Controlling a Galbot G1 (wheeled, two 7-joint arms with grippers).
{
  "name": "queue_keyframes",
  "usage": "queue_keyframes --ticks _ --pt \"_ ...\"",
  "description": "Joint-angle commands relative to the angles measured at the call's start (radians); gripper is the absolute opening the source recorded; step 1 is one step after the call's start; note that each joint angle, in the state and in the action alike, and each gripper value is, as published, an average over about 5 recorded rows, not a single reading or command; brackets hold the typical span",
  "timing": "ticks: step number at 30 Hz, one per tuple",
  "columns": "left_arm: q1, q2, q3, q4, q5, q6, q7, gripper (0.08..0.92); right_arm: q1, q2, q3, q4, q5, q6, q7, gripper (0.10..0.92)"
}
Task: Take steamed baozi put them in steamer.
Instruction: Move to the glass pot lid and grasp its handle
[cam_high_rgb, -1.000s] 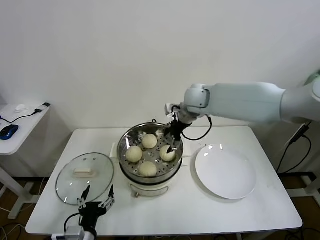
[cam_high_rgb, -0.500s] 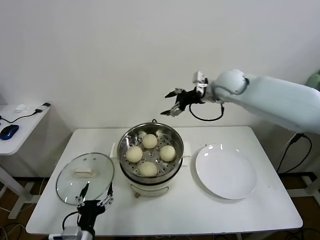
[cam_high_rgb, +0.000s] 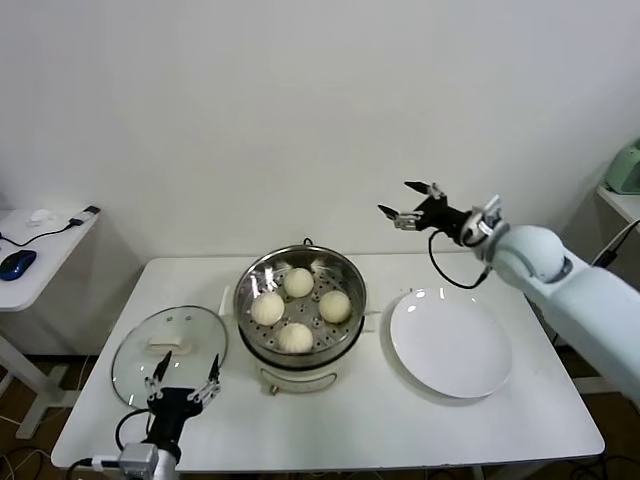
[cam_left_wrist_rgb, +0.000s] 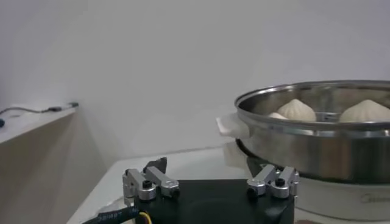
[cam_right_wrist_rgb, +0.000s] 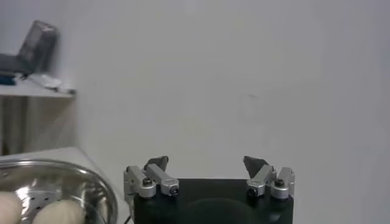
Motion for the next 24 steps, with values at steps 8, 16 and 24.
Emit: queue_keyframes --ticks 8,16,24 --pt "-0.023 0.034 -0.021 0.018 0.022 -0.02 0.016 0.823 -1.183 0.425 0.923 0.016 -0.303 0.409 0.042 0.823" --pt "-0.044 0.042 -0.018 0.065 0.24 -0.06 -0.034 0.823 -1.177 0.519 0.869 -0.008 -0.298 0.515 0.02 0.823" --pt "-0.077 0.085 -0.057 0.158 0.482 -0.177 -0.096 0.823 -1.172 0.545 0.835 0.019 -0.304 0.494 0.022 0.823"
